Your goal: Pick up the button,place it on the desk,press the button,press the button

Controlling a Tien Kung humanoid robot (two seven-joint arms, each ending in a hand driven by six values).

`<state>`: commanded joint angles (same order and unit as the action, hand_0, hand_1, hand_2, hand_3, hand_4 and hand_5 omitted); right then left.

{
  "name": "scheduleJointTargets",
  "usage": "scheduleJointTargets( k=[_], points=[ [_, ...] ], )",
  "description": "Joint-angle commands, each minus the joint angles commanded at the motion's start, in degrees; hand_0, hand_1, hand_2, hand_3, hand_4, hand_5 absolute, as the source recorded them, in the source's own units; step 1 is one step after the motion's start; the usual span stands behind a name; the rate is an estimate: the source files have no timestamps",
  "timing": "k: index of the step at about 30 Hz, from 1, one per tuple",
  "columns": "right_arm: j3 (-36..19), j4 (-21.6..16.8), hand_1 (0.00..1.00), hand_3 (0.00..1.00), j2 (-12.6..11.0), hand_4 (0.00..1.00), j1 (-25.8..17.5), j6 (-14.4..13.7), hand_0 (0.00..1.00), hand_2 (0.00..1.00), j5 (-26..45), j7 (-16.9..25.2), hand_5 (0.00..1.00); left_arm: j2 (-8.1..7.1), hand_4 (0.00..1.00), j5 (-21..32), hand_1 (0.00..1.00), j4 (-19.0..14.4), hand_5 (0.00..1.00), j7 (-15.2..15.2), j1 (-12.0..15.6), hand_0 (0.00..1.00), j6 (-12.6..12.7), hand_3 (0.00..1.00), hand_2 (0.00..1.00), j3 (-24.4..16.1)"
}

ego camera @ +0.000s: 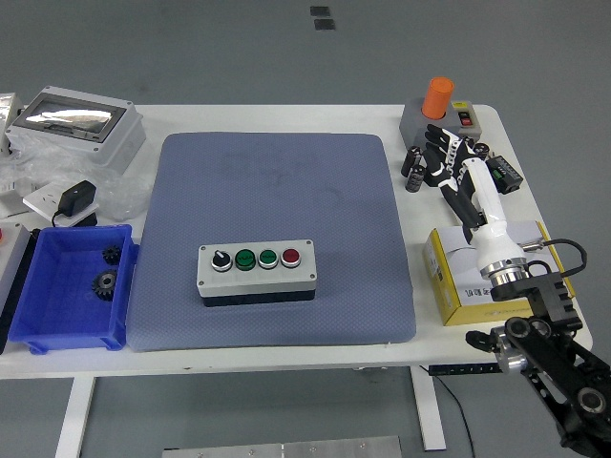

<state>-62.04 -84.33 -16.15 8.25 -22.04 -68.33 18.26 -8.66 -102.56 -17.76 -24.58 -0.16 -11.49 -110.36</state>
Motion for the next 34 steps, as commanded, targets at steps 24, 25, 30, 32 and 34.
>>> scheduleJointTargets(
  k=[24,25,30,32,34],
  points=[
    [-2.08,-1.41,0.86,0.834,-0.31,0.994,-2.98,-0.52,0.905,0.849,-0.63,0.93,0.895,-0.92,0.998,4.88,0.839,2.88,0.966,5.08,2.99,0.845,1.2,0.901,0.803,2.51],
    [-2.46,-1.56,0.86,0.834,-0.51,0.994,-3.32,-0.48,0.905,0.849,-0.46,0.94,0.895,-1.17,0.998,4.61,0.839,3.24,0.966,5.8,2.96,0.845,1.13,0.901,0.803,2.31],
    [-5.27,-1.58,0.86,0.834,-0.35,0.992,-4.23,-0.15,0.905,0.846,0.71,1.03,0.894,-2.36,0.998,2.79,0.839,4.18,0.962,7.65,2.31,0.845,0.74,0.903,0.803,1.19],
    [-6.44,-1.64,0.86,0.834,0.11,0.992,-4.33,-0.05,0.905,0.846,0.98,1.1,0.894,-2.77,0.998,1.97,0.839,4.34,0.962,7.98,1.8,0.845,0.64,0.903,0.803,0.7],
    [-7.6,-1.75,0.86,0.834,0.62,0.992,-4.51,0.03,0.905,0.846,1.24,1.19,0.894,-3.3,0.998,0.6,0.839,4.56,0.962,8.52,1.06,0.845,0.47,0.903,0.803,-0.11]
  ],
)
